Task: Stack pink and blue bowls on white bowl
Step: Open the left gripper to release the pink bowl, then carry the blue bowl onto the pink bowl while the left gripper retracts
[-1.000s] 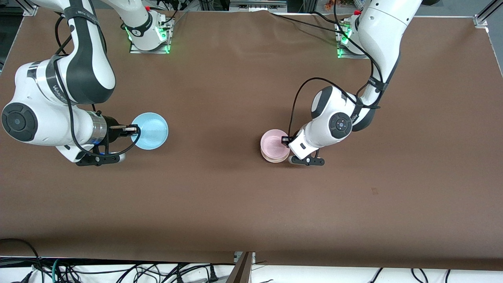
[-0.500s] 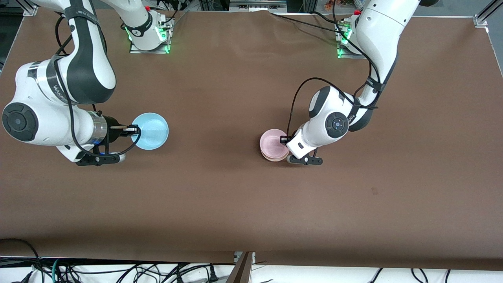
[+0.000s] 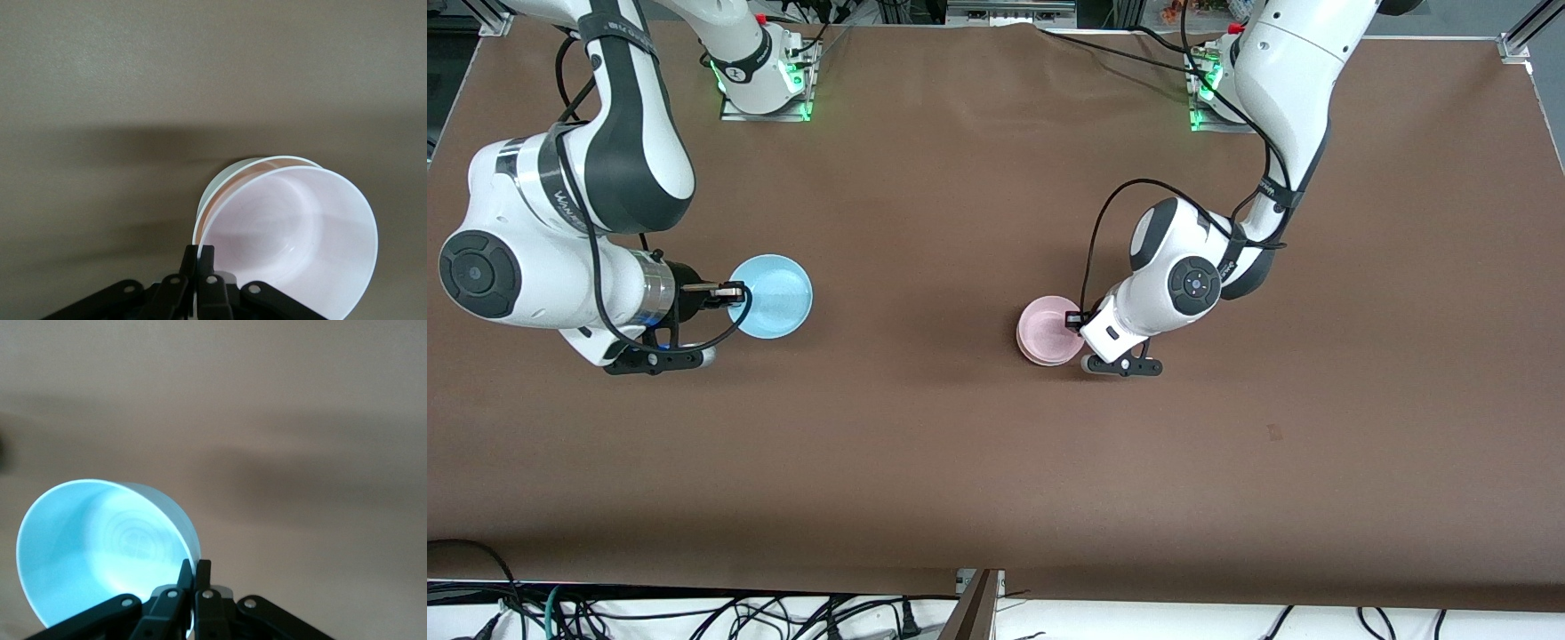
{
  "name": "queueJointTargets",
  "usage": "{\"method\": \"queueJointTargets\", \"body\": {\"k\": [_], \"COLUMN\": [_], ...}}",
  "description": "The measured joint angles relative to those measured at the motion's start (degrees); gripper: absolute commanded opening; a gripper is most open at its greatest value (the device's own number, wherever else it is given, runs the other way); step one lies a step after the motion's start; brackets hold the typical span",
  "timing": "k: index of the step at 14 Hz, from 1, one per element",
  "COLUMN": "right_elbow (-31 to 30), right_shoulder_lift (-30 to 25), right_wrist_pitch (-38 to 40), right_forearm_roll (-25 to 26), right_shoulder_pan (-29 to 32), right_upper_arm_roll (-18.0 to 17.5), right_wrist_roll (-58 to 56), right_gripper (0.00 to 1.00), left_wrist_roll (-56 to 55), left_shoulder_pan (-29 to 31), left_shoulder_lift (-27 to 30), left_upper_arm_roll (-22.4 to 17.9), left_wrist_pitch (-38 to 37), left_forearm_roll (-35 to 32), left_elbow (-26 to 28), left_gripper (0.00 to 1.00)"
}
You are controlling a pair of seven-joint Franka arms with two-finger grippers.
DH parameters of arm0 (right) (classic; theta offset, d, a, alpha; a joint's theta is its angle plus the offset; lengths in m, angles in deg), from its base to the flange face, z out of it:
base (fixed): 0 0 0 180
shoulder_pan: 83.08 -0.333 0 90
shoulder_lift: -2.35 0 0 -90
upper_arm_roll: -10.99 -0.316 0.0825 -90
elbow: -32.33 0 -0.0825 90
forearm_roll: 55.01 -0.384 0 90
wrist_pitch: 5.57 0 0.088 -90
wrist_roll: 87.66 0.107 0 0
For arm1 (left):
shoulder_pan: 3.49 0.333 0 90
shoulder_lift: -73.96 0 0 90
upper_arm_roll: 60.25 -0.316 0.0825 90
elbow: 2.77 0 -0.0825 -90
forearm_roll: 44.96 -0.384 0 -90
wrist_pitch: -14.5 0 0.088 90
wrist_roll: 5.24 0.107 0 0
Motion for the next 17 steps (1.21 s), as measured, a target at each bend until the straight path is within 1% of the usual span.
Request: {"method": "queueJointTargets", "body": {"k": [3, 4, 5, 6, 10, 13, 15, 17], "right_elbow": [0.42, 0.43, 0.43, 0.43, 0.49, 1.37, 1.82, 1.84], "right_shoulder_lift": [0.0, 0.0, 0.0, 0.0, 0.01, 0.05, 0.3, 1.09], "right_wrist_pitch": [0.0, 0.0, 0.0, -0.01, -0.12, -0.53, -2.02, -5.44], "right_forearm_roll": [0.0, 0.0, 0.0, 0.0, -0.58, -1.05, -2.28, -2.64], "right_shoulder_pan": [0.0, 0.0, 0.0, 0.0, -0.53, -2.06, -3.87, -7.07], "right_upper_arm_roll": [0.0, 0.0, 0.0, -0.01, -0.18, -0.38, -0.95, -1.91], "right_wrist_roll": [0.03, 0.03, 0.04, 0.04, 2.09, 5.62, 10.2, 16.87], "right_gripper": [0.0, 0.0, 0.0, 0.0, 0.0, 0.0, 0.0, 0.0], "left_wrist_roll": [0.0, 0.0, -0.02, -0.03, -0.14, -0.37, -0.39, -0.38], "left_shoulder_pan": [0.0, 0.02, 0.04, 0.04, 1.1, 3.73, 5.75, 8.73], "left_shoulder_lift": [-0.98, -1.07, -1.08, -1.11, -0.86, 1.96, 4.89, 7.92], "left_upper_arm_roll": [-0.01, -0.03, -0.05, -0.08, -0.67, -1.55, -3.57, -5.7], "left_wrist_pitch": [2.31, 2.42, 2.42, 2.42, 2.35, -4.14, -8.63, -12.85], "left_forearm_roll": [0.0, 0.0, 0.0, 0.0, 0.0, 0.0, 0.0, -0.33], "left_elbow": [0.0, 0.0, -0.01, 0.0, -0.45, -1.54, -1.75, -1.82], "left_gripper": [0.0, 0.19, 0.73, 1.0, 1.0, 1.0, 1.0, 1.0]}}
